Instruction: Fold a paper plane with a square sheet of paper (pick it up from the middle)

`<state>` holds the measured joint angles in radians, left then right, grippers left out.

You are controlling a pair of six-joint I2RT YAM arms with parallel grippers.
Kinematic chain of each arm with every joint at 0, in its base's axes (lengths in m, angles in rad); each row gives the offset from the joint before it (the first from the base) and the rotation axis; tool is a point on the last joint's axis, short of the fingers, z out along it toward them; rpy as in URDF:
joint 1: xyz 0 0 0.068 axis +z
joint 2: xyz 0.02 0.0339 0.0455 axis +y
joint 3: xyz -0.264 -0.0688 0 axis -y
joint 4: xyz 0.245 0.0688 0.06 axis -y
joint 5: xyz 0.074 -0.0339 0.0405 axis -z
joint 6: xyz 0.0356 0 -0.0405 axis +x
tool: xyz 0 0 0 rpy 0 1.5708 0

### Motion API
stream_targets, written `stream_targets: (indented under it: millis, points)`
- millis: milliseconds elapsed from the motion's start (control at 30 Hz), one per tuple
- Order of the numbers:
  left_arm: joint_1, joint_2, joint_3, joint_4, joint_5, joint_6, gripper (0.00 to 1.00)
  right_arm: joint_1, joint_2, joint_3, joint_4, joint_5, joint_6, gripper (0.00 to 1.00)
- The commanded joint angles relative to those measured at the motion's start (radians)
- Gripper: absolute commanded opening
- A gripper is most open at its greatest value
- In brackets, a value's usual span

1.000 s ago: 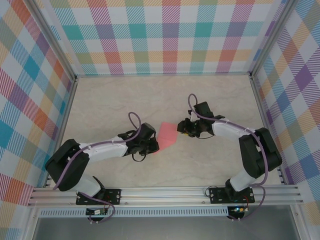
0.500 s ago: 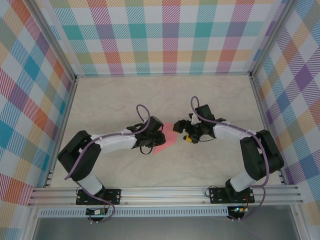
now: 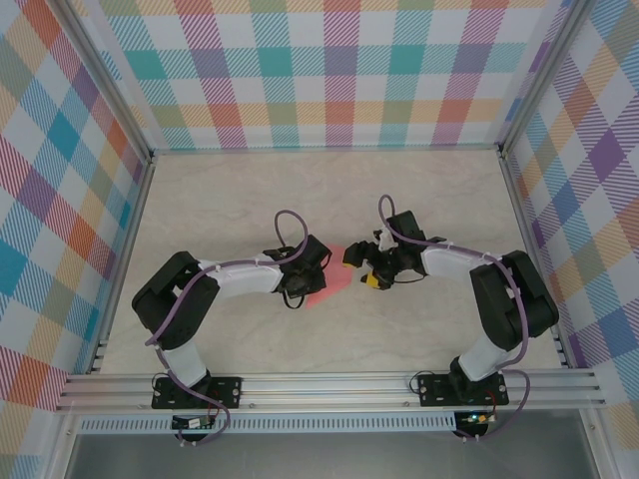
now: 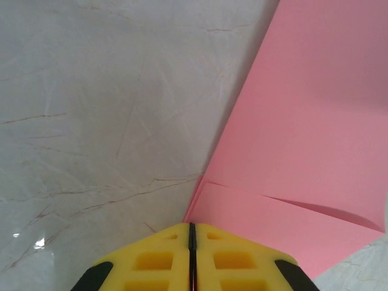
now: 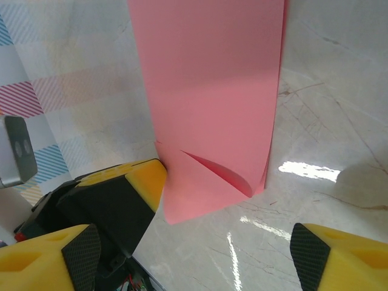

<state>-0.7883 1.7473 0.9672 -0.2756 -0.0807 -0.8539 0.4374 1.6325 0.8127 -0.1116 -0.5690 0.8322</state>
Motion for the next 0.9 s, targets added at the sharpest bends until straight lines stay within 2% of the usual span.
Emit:
stream_targets:
  millis: [0, 233, 367, 533, 867]
  points:
    - [0.011, 0.013, 0.005, -0.050, -0.032, -0.026, 0.08, 0.017, 0.025, 0.005, 0.030, -0.034, 0.039, 0.81]
    - [0.011, 0.013, -0.012, -0.048, -0.032, -0.038, 0.07, 0.040, 0.057, 0.014, 0.036, -0.014, 0.083, 0.65]
    - [0.011, 0.013, -0.014, -0.048, -0.034, -0.042, 0.07, 0.041, 0.062, 0.022, 0.013, 0.017, 0.093, 0.62]
    - [0.012, 0.012, -0.015, -0.048, -0.034, -0.043, 0.07, 0.044, 0.083, 0.037, 0.012, 0.011, 0.101, 0.55]
    - [0.011, 0.010, -0.015, -0.051, -0.033, -0.044, 0.06, 0.054, 0.119, 0.061, 0.035, 0.002, 0.110, 0.47]
